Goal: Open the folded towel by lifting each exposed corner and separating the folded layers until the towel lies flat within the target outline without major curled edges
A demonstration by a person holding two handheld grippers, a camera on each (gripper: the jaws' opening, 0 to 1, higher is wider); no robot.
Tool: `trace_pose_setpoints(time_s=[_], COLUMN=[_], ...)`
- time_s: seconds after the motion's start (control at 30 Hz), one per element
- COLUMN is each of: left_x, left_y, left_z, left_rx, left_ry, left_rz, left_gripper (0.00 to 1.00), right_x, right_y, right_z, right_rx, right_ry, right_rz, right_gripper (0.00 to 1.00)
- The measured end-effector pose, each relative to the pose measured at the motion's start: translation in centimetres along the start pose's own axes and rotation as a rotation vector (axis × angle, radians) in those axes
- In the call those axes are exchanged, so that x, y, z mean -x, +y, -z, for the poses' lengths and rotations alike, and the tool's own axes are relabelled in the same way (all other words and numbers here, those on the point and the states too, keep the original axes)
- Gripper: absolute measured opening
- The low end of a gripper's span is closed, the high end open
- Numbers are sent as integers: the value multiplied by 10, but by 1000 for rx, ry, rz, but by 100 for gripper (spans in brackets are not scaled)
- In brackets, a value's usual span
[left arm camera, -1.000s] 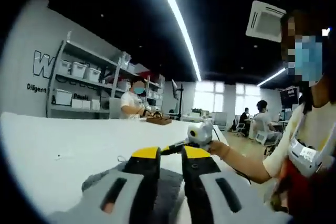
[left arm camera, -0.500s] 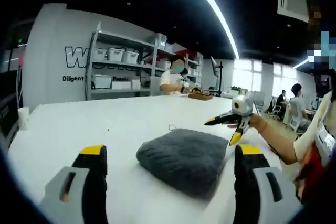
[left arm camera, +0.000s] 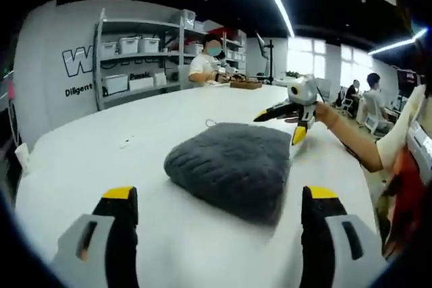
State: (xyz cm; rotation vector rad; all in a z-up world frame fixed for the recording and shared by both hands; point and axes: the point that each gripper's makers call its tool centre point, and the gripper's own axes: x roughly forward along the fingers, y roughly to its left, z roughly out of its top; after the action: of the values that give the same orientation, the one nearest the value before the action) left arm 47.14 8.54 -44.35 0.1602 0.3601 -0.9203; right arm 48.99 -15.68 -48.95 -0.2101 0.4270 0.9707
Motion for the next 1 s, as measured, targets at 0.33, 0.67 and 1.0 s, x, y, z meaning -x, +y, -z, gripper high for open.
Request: trace_pose_setpoints(time_s=[0.33,0.67,1.0], left_x=[0,-1,-1], left_y=[5,7,6], left_z=[5,9,8], left_rx=[21,35,30], left_ry=[-1,9,11], left_rz=[-11,-11,-11], left_gripper=[99,99,99], right_x=[3,3,4], right_y=[-4,5,10], right_z=[-3,-20,-35], right_rx=[-11,-39,-75], right_ry=[-19,-90,-151], right_rz=[5,-44,-69], right_gripper=[99,99,89])
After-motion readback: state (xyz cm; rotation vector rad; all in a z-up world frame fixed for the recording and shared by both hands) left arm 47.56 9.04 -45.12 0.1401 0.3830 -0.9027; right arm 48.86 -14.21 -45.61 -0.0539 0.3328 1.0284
